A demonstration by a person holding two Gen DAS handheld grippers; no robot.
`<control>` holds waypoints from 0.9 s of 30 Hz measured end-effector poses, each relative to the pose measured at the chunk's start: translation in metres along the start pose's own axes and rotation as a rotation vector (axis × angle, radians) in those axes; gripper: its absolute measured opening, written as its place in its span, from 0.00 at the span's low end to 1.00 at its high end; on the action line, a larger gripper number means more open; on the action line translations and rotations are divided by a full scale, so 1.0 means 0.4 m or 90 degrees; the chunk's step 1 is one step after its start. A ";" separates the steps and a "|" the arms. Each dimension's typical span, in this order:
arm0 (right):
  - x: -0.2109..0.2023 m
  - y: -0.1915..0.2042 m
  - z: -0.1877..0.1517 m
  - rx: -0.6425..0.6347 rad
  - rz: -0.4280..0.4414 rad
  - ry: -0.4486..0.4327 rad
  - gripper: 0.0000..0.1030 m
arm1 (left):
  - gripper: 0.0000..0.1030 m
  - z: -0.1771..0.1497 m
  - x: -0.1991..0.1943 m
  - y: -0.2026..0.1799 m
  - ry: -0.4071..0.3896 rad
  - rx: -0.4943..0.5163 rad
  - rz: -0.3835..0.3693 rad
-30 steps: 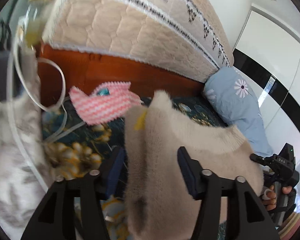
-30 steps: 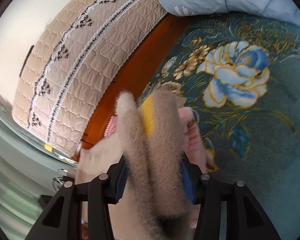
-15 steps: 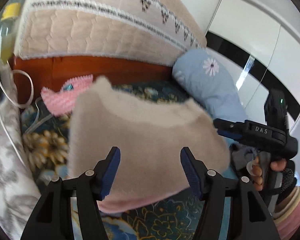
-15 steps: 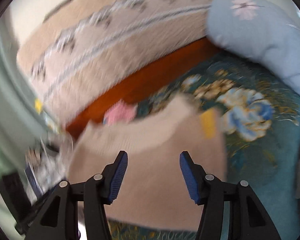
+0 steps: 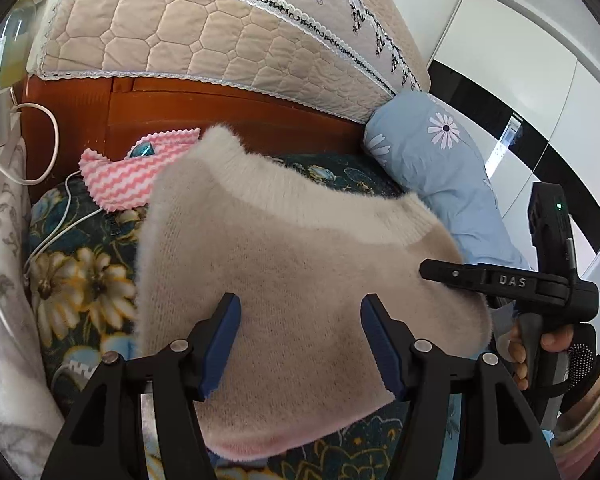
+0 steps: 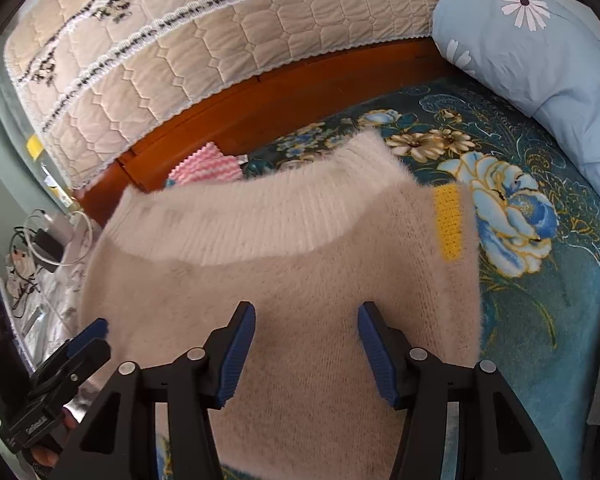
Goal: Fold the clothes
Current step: 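Lower the folded sweater onto the folded pink garment with both grippers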
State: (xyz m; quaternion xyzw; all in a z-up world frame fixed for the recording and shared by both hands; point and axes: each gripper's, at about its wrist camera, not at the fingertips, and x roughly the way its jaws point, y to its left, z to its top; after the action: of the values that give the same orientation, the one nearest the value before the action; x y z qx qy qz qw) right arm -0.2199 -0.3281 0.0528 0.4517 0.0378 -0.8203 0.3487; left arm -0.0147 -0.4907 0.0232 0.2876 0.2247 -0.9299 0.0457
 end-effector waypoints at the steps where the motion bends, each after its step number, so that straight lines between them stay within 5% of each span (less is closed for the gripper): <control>1: 0.007 -0.001 0.002 0.003 -0.002 0.003 0.56 | 0.62 0.000 0.005 -0.001 0.001 0.002 0.001; 13: 0.018 -0.009 -0.001 0.037 -0.013 -0.001 0.57 | 0.63 -0.012 -0.033 -0.028 0.001 -0.012 0.037; 22: -0.131 0.015 -0.131 0.016 -0.012 -0.063 0.61 | 0.63 -0.138 -0.087 -0.085 0.021 -0.058 0.033; 27: -0.162 0.009 -0.228 -0.024 -0.048 -0.061 0.66 | 0.66 -0.192 -0.041 -0.188 0.053 -0.004 0.074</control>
State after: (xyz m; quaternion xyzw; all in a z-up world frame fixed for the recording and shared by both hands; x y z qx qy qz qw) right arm -0.1300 -0.2617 0.0498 0.4035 0.0533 -0.8526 0.3278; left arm 0.0222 -0.3901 0.0054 0.3386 0.2125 -0.9121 0.0910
